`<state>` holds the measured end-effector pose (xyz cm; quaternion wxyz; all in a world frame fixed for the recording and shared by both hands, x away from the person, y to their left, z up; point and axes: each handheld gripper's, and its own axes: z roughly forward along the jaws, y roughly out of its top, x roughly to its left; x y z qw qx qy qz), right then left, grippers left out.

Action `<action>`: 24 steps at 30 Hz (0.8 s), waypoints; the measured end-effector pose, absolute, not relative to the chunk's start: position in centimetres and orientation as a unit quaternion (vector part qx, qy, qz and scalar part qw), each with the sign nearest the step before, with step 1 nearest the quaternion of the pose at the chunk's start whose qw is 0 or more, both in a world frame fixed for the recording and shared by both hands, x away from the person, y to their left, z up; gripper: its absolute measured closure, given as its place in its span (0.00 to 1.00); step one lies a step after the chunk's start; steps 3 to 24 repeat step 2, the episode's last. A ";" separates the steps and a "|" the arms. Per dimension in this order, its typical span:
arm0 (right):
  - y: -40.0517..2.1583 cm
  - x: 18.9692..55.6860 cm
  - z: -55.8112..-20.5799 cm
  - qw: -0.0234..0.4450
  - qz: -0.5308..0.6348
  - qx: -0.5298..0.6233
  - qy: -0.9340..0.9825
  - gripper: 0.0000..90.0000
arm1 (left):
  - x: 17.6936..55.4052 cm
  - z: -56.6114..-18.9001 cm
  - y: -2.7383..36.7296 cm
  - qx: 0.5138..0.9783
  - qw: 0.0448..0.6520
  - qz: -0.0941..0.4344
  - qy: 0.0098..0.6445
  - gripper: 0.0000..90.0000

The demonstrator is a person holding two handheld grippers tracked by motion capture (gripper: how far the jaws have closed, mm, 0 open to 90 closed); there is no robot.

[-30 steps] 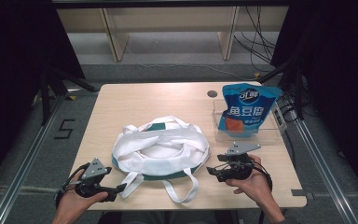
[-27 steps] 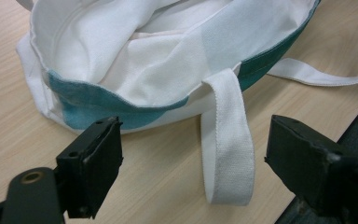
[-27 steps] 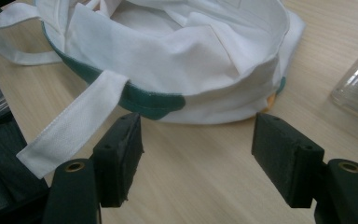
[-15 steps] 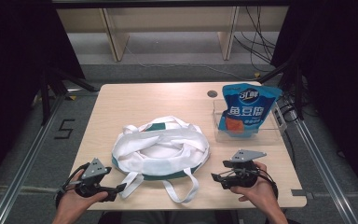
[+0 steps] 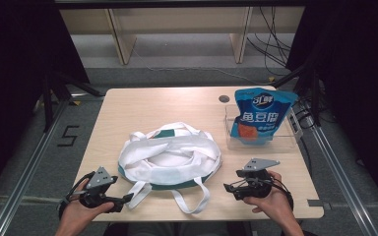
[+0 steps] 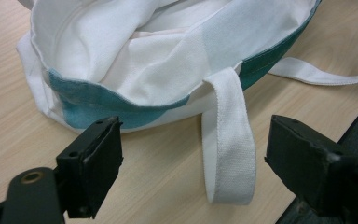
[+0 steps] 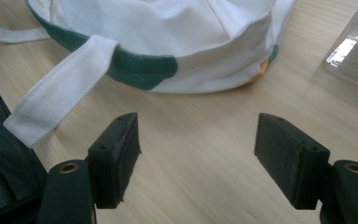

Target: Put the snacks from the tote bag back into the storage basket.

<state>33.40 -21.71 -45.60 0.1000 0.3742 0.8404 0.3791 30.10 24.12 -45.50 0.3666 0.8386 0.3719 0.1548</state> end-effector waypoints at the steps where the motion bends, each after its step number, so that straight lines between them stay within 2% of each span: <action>1: -21.7 33.4 -45.6 0.102 0.377 0.372 0.842 0.35 | 30.1 -45.4 24.3 0.847 0.357 0.154 0.362 0.20; 24: -21.7 33.4 -45.7 0.101 0.376 0.373 0.842 0.35 | 30.1 -45.4 24.3 0.847 0.357 0.154 0.362 0.20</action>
